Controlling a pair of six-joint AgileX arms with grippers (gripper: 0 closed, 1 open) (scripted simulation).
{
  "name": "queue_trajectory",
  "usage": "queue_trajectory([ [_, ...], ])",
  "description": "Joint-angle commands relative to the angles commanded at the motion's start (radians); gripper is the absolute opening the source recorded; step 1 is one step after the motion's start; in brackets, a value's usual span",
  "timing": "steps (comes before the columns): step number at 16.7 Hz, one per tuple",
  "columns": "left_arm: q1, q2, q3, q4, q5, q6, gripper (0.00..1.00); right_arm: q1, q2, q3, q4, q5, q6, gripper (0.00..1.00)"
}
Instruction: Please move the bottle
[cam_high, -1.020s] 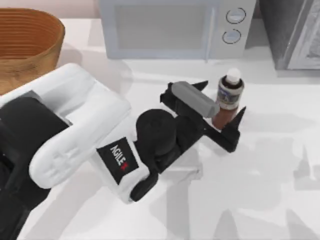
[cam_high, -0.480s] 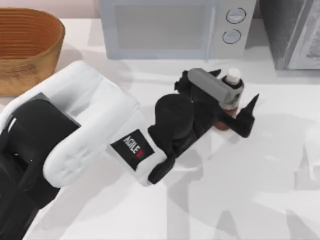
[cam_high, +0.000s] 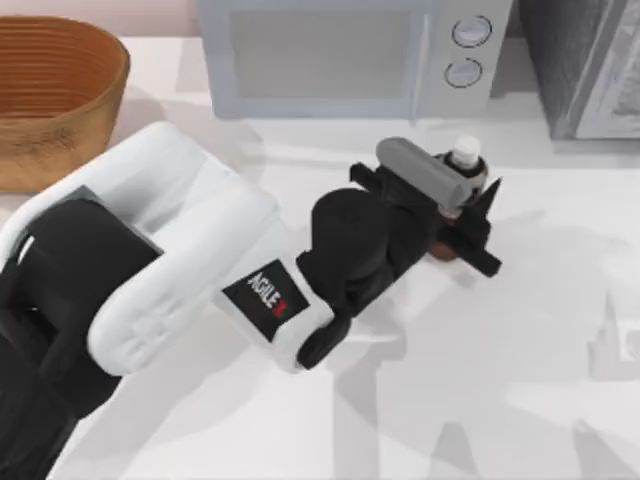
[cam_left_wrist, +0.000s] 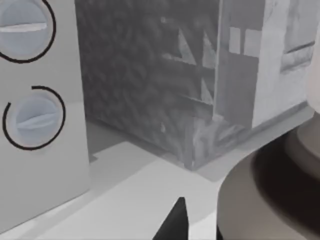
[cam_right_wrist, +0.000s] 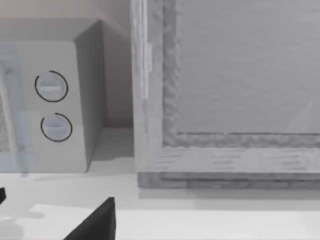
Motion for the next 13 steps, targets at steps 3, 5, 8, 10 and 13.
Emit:
queue_trajectory([
  [3,0.000,0.000,0.000,0.000,0.000,0.000,0.17,0.000,0.000,0.000,0.000,0.000,0.000,1.00],
  [5,0.000,0.000,0.000,0.000,0.000,0.000,0.02,0.000,0.000,0.000,0.000,0.000,0.000,1.00],
  [8,0.000,0.000,0.000,0.000,0.000,0.000,0.00,0.000,0.000,0.000,0.000,0.000,0.000,1.00],
  [10,0.000,0.000,0.000,0.000,0.000,0.000,0.00,0.000,0.000,0.000,0.000,0.000,0.000,1.00],
  [13,0.000,0.000,0.000,0.000,0.000,0.000,0.00,0.000,0.000,0.000,0.000,0.000,0.000,1.00],
])
